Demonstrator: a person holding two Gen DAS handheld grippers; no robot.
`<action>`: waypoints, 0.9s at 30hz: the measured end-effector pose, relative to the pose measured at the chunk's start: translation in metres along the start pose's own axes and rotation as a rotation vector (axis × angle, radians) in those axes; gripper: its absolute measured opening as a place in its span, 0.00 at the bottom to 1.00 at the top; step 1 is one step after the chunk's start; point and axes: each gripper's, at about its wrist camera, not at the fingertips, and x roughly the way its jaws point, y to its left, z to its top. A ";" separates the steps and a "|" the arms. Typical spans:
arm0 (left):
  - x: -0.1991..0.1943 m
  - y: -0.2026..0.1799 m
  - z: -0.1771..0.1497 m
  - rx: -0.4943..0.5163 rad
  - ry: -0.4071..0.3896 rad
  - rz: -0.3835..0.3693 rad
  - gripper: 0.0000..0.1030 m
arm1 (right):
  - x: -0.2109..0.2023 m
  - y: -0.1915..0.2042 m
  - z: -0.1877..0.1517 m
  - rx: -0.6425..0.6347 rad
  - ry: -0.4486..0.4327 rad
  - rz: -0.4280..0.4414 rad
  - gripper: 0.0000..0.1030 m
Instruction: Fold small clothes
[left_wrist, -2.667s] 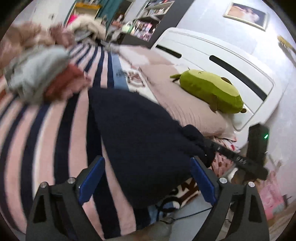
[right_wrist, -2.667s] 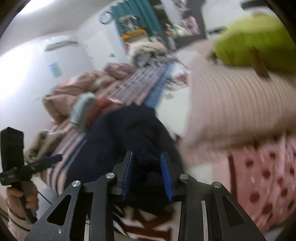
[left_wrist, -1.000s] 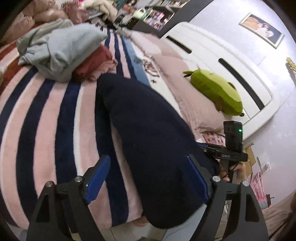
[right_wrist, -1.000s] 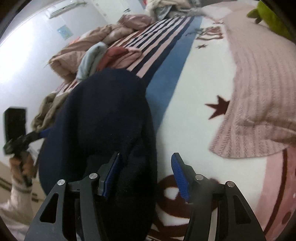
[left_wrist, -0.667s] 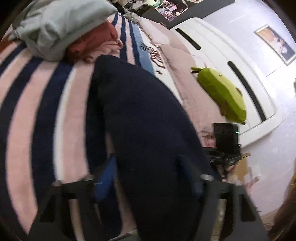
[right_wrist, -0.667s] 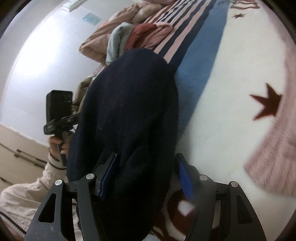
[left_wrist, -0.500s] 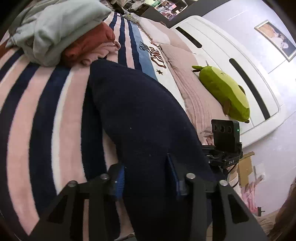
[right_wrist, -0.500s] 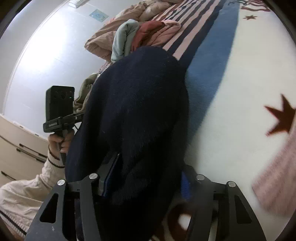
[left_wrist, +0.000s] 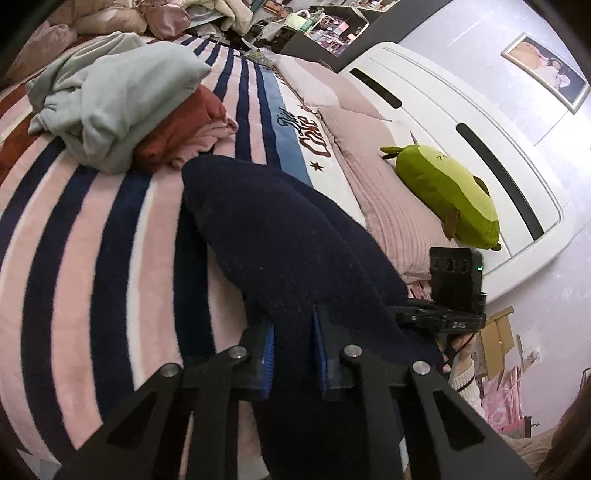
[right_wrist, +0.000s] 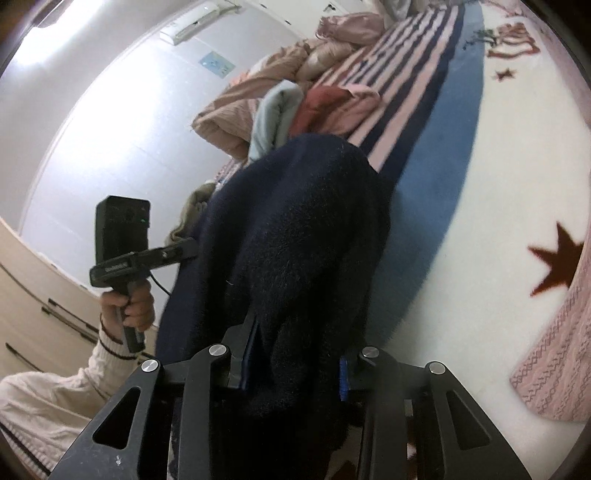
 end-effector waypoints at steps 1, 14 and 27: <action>0.003 0.004 -0.001 -0.013 0.016 -0.005 0.25 | -0.001 0.001 0.000 -0.005 0.003 -0.005 0.27; 0.048 0.015 -0.010 -0.074 0.106 -0.073 0.41 | 0.014 -0.021 0.000 0.040 0.087 -0.105 0.44; -0.038 -0.019 0.016 0.090 -0.110 0.017 0.30 | 0.023 0.033 0.032 -0.015 -0.047 0.043 0.26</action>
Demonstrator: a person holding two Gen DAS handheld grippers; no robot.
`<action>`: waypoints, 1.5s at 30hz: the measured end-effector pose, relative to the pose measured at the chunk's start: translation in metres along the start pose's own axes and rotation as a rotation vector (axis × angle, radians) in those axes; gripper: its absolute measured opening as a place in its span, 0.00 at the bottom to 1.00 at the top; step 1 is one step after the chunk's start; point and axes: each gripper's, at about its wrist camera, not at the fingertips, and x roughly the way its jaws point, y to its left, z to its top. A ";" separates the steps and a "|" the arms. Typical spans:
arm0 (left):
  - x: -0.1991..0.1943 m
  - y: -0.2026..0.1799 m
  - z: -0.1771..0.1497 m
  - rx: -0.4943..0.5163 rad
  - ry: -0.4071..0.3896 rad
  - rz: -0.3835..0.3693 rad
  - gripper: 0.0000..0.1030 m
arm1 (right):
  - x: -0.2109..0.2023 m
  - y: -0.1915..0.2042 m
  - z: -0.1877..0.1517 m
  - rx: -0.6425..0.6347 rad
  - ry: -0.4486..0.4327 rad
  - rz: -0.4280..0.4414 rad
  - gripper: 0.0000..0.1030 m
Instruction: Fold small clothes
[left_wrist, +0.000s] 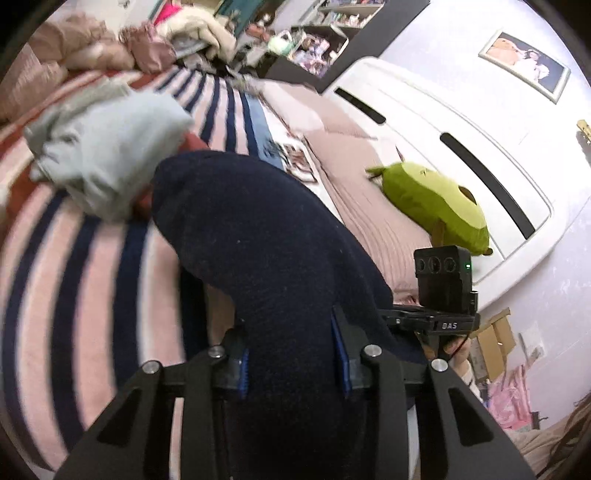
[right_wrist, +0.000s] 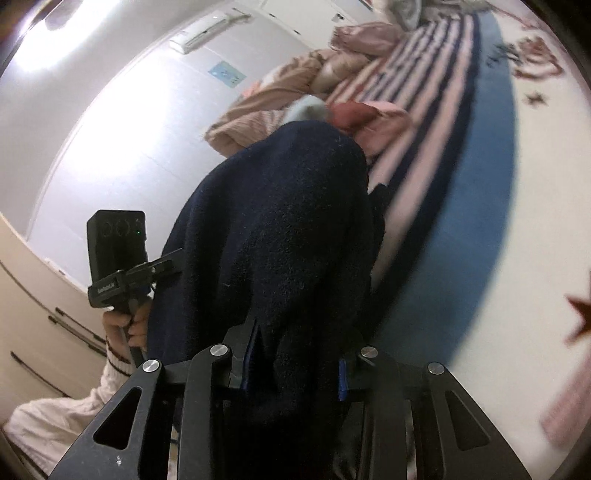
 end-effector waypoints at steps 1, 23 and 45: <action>-0.008 0.003 0.003 0.007 -0.008 0.007 0.30 | 0.006 0.007 0.005 -0.008 -0.005 0.009 0.26; -0.266 0.161 0.084 0.046 -0.058 0.369 0.31 | 0.268 0.220 0.120 -0.157 0.069 0.150 0.25; -0.274 0.353 0.081 -0.142 -0.017 0.391 0.27 | 0.390 0.248 0.111 -0.095 0.265 0.028 0.25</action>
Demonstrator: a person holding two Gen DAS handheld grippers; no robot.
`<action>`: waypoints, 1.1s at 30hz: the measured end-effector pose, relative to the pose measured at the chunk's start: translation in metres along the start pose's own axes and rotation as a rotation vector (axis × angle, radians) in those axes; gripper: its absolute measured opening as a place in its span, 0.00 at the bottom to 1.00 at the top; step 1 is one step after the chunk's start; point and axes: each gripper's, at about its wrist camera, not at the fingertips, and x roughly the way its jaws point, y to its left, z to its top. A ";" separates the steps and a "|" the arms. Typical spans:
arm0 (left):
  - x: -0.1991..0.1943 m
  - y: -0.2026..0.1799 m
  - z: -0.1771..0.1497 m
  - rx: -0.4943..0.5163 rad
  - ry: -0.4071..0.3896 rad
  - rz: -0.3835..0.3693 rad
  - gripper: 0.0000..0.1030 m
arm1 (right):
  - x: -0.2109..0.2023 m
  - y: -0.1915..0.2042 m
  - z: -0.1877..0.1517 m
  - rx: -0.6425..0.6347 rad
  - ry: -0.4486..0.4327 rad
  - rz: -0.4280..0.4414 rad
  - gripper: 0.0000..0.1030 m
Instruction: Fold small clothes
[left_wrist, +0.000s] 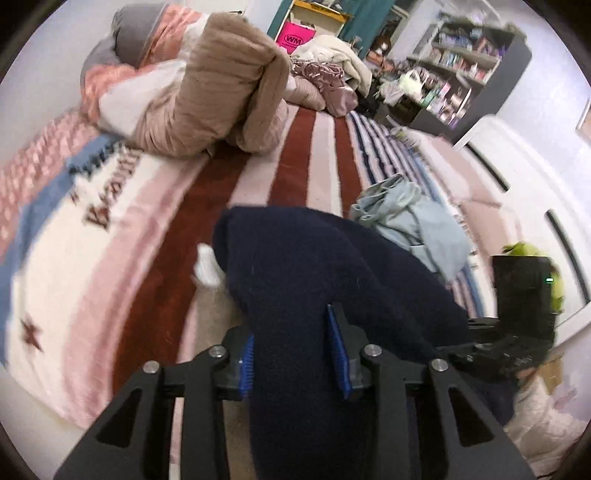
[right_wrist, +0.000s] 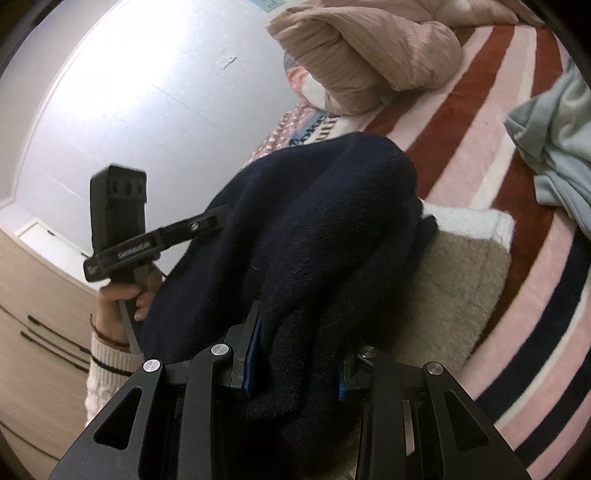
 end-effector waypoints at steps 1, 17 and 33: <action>0.000 -0.001 0.006 0.013 0.004 0.025 0.26 | 0.000 0.004 0.000 -0.008 -0.002 -0.003 0.25; -0.038 -0.025 -0.010 -0.069 -0.078 0.091 0.46 | -0.024 -0.024 -0.016 -0.003 0.031 -0.133 0.53; -0.065 -0.223 -0.090 0.118 -0.328 0.092 0.73 | -0.172 -0.048 -0.124 -0.046 -0.130 -0.255 0.53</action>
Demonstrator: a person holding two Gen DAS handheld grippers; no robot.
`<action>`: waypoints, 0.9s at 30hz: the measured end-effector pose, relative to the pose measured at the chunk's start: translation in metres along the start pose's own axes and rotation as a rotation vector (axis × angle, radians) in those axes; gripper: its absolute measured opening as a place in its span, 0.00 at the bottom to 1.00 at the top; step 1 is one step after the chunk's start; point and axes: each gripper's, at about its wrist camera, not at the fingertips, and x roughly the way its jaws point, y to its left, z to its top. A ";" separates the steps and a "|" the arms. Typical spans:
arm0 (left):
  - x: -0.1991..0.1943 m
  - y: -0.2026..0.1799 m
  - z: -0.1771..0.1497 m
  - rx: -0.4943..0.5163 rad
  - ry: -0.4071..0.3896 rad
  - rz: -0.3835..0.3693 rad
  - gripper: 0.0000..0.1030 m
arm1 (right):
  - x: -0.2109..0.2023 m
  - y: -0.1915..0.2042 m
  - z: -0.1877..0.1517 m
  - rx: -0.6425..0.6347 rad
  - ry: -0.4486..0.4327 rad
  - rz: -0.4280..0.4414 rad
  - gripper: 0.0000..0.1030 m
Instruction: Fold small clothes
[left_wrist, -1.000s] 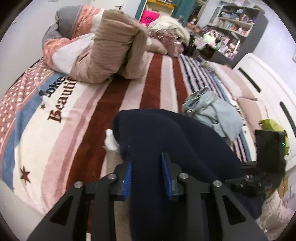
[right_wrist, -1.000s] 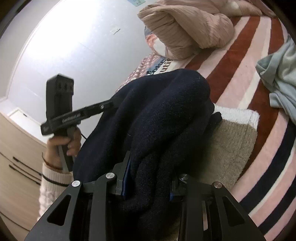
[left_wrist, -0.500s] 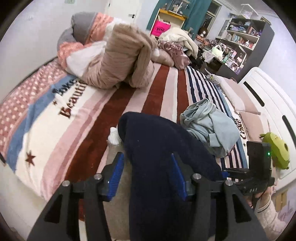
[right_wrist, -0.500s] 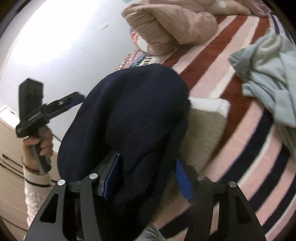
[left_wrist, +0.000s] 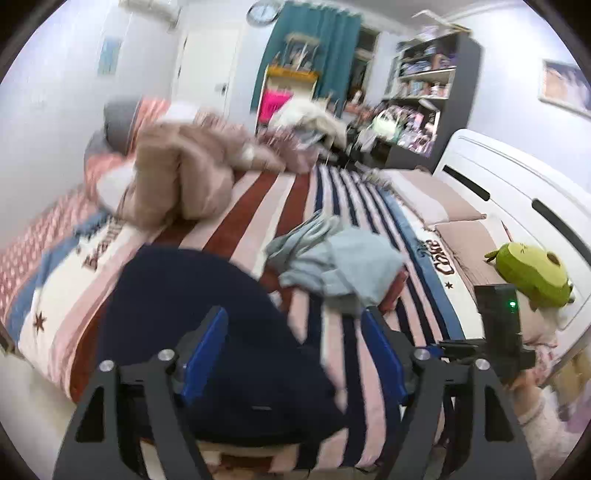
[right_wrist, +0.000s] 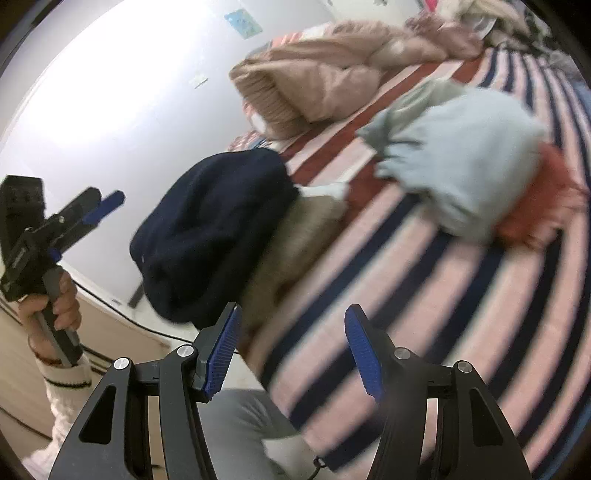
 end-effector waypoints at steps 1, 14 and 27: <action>-0.001 -0.024 -0.010 0.016 -0.036 0.007 0.76 | -0.011 -0.005 -0.009 -0.005 -0.016 -0.020 0.53; 0.007 -0.235 -0.088 0.150 -0.391 0.105 0.99 | -0.183 -0.028 -0.144 -0.173 -0.355 -0.481 0.77; 0.013 -0.287 -0.101 0.199 -0.405 0.136 0.99 | -0.253 -0.010 -0.191 -0.271 -0.608 -0.695 1.00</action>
